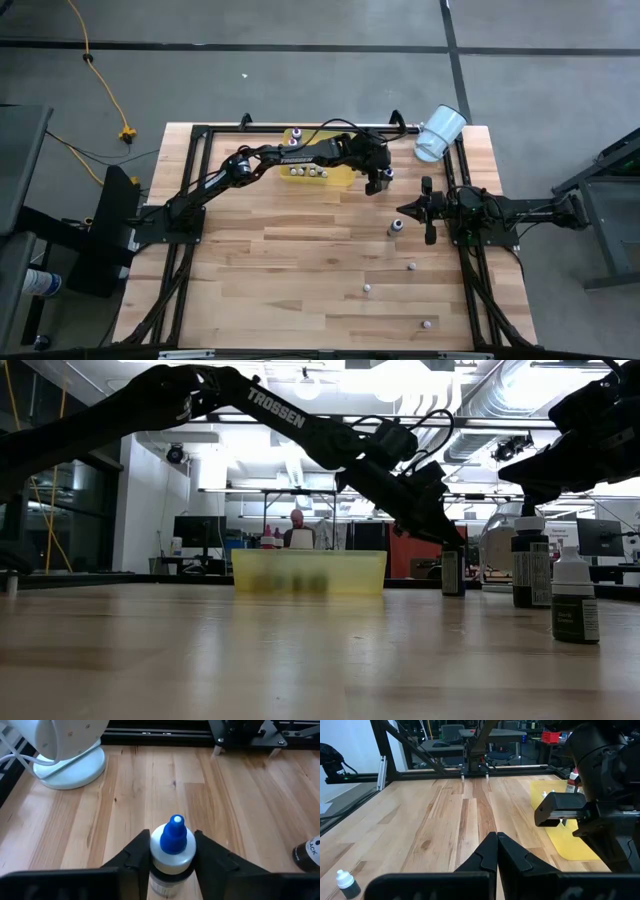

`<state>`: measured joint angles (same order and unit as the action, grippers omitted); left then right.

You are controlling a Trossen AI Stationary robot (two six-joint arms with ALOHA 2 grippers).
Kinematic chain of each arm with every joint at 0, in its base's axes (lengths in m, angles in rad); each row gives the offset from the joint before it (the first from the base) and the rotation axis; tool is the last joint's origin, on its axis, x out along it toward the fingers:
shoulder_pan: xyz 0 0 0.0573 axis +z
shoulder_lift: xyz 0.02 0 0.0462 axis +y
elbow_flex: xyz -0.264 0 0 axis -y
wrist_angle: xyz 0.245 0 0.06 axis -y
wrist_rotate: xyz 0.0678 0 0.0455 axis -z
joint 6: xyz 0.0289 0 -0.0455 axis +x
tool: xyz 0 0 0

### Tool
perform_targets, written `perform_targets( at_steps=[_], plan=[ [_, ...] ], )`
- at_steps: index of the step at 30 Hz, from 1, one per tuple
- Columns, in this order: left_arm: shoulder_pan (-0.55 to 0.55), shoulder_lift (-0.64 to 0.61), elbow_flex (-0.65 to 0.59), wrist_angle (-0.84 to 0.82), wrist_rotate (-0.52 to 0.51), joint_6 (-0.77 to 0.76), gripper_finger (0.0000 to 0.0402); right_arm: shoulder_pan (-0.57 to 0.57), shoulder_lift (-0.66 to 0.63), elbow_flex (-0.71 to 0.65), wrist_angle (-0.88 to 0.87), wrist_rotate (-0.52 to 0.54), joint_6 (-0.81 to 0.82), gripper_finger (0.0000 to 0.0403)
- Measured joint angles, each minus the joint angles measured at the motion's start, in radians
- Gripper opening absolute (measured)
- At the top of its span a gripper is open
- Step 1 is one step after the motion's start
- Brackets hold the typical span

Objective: Pick & Place food coloring
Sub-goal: Put the large blue food coloring into the yellow container

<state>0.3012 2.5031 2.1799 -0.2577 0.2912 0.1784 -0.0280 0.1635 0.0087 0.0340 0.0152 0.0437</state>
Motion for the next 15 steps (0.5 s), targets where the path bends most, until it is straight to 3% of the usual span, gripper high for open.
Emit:
perform_targets(
  at_steps=[15],
  plan=[
    [0.000, -0.018, 0.003, -0.025, -0.002, -0.040, 0.0099, 0.000, 0.000, 0.000, 0.000, 0.000, 0.000, 0.0000]
  ],
)
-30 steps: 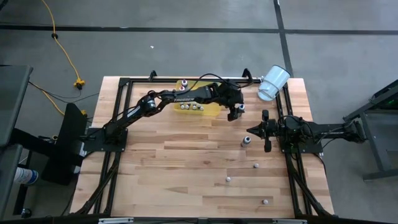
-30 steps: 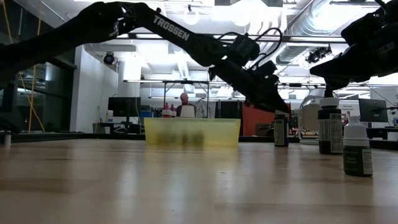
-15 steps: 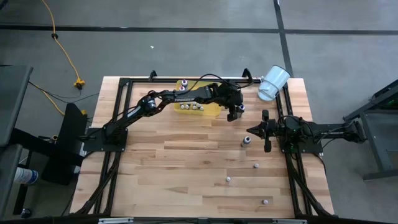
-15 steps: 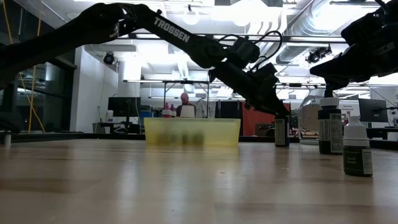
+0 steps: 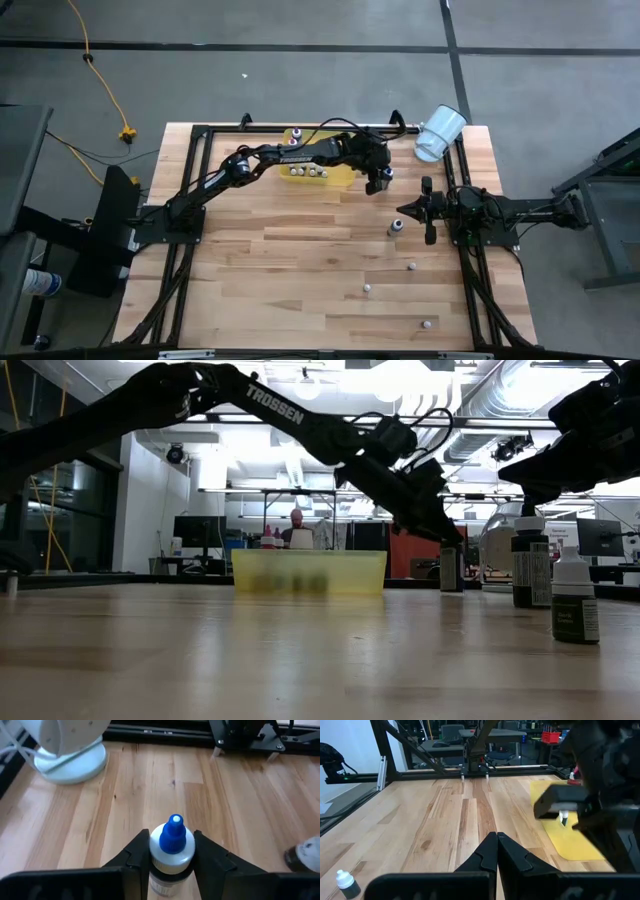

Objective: Pick & Place food coloring
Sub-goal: Put the large blue food coloring into the yellow container

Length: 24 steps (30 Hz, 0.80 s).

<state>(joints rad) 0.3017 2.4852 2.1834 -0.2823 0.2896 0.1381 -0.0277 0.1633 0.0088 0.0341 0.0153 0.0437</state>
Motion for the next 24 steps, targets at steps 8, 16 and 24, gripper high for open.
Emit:
perform_targets(
  at_steps=[8, 16, 24],
  plan=[
    [0.006, -0.012, 0.138, -0.120, -0.010, -0.013, 0.0098, 0.000, 0.000, 0.000, 0.000, 0.000, 0.000, 0.0000],
    [0.006, -0.081, 0.159, -0.224, -0.172, -0.104, 0.0098, 0.000, 0.000, 0.000, 0.000, 0.000, 0.000, 0.0000],
    [0.022, -0.163, 0.158, -0.394, -0.325, -0.226, 0.0098, 0.000, 0.000, 0.000, 0.000, 0.000, 0.000, 0.0000]
  ],
)
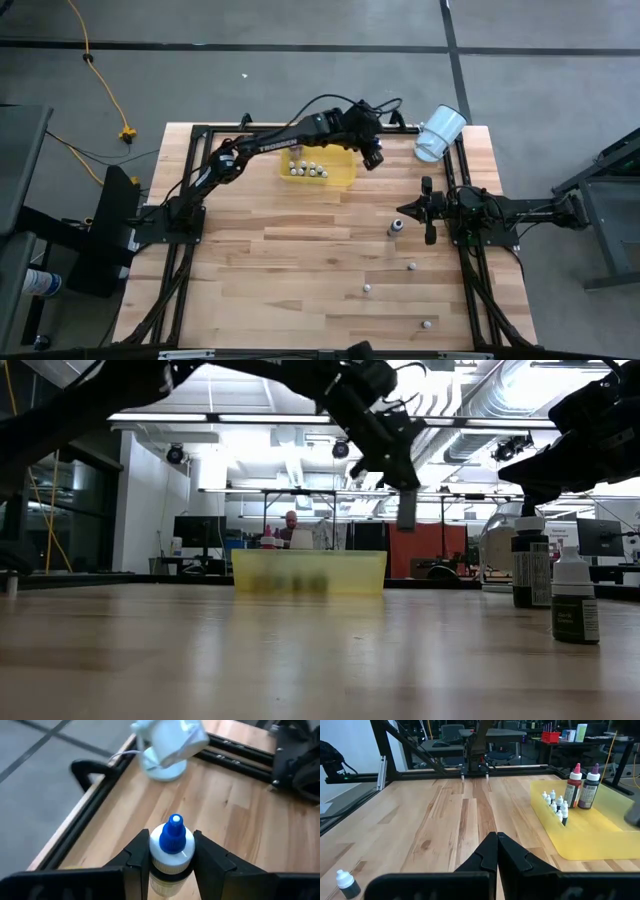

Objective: Pick & Place food coloring
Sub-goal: Put the large blue food coloring into the yellow container

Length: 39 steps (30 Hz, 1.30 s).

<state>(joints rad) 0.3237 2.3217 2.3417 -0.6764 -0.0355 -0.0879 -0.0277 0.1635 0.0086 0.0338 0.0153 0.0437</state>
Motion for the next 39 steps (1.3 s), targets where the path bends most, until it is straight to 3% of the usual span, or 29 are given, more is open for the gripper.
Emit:
perform_targets(
  at_steps=[10, 20, 24, 28, 32, 35, 39],
  plan=[
    [0.031, -0.088, -0.001, -0.123, -0.032, -0.122, 0.0098, 0.000, 0.000, 0.000, 0.000, 0.000, 0.000, 0.0000],
    [0.056, -0.205, -0.022, -0.194, -0.095, -0.131, 0.0098, 0.000, 0.000, 0.000, 0.000, 0.000, 0.000, 0.0000],
    [0.065, -0.301, -0.209, -0.147, -0.151, -0.163, 0.0098, 0.000, 0.000, 0.000, 0.000, 0.000, 0.000, 0.0000],
    [0.077, -0.447, -0.497, 0.051, -0.163, -0.262, 0.0098, 0.000, 0.000, 0.000, 0.000, 0.000, 0.000, 0.0000],
    [0.090, -0.535, -0.739, 0.184, -0.248, -0.371, 0.0098, 0.000, 0.000, 0.000, 0.000, 0.000, 0.000, 0.0000],
    [0.101, -0.554, -0.823, 0.218, -0.326, -0.401, 0.0098, 0.000, 0.000, 0.000, 0.000, 0.000, 0.000, 0.0000],
    [0.102, -0.551, -0.843, 0.230, -0.402, -0.407, 0.0098, 0.000, 0.000, 0.000, 0.000, 0.000, 0.000, 0.0000]
  ],
)
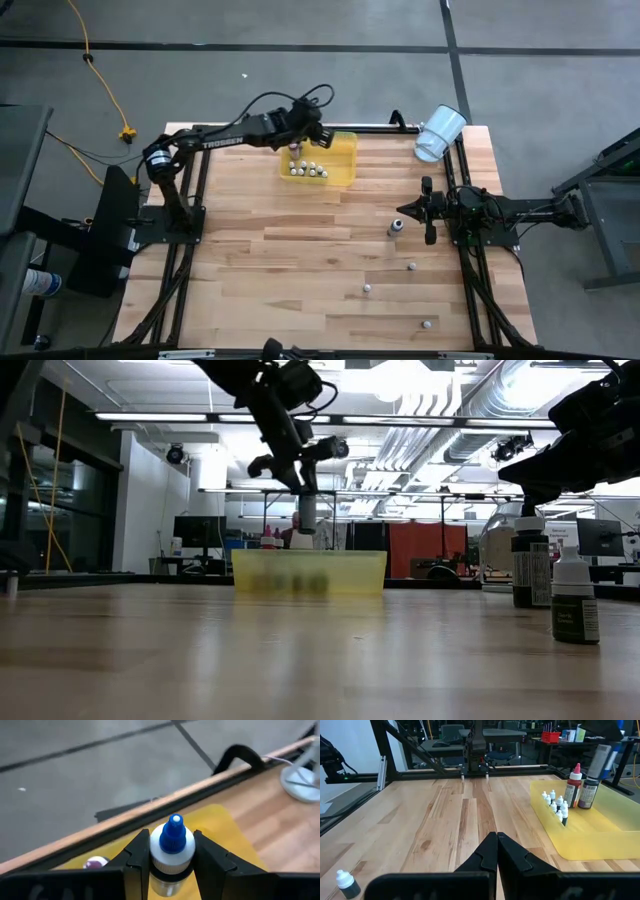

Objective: Pick & Place food coloring
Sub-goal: Put the large blue food coloring into the yellow container

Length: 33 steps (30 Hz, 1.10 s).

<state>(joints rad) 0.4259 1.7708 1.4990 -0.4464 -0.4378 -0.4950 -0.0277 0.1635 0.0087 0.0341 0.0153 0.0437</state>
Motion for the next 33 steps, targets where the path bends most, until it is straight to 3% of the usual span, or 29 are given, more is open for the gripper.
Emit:
perform_targets(
  at_steps=[14, 33],
  plan=[
    [-0.035, 0.121, 0.000, 0.116, -0.225, -0.048, 0.0098, 0.000, 0.000, 0.000, 0.000, 0.000, 0.000, 0.0000],
    [-0.041, 0.264, 0.103, 0.079, -0.331, -0.143, 0.0098, 0.000, 0.000, 0.000, 0.000, 0.000, 0.000, 0.0000]
  ],
)
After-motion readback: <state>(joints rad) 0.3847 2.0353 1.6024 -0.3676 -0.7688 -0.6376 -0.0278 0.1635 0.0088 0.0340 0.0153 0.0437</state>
